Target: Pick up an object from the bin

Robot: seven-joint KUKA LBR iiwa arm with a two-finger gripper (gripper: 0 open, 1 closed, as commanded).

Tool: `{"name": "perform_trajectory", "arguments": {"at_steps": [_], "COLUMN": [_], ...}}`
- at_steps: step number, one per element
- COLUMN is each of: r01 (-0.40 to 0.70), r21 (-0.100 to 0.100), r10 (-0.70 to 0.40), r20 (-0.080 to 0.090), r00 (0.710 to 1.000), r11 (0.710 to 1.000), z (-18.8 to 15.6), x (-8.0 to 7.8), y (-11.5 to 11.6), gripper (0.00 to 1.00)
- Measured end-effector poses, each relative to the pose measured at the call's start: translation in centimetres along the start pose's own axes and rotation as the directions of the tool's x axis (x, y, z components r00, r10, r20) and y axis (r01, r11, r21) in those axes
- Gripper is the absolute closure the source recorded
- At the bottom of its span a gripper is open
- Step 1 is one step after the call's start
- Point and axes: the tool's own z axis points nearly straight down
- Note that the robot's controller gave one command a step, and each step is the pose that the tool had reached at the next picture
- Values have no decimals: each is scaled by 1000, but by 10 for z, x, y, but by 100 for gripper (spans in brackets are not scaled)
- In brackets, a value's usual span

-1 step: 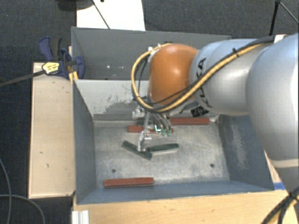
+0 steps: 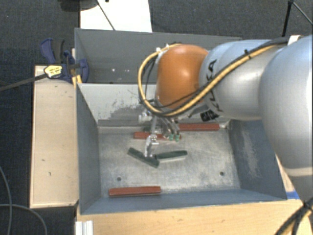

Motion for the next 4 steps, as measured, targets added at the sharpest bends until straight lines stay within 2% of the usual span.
{"name": "perform_trajectory", "arguments": {"at_steps": [1, 2, 3, 4], "r01": [10, -25, -20, -181], "r21": [-1, 1, 0, 1], "r10": [-10, 25, 20, 181], "r20": [3, -3, 2, 0], "r00": [1000, 1000, 1000, 984], "r11": [1000, 1000, 1000, 984], "z": [64, 45, 30, 60], "x": [37, 42, 38, 56], "y": [-8, -11, -10, -14], "gripper": [0, 0, 0, 0]}}
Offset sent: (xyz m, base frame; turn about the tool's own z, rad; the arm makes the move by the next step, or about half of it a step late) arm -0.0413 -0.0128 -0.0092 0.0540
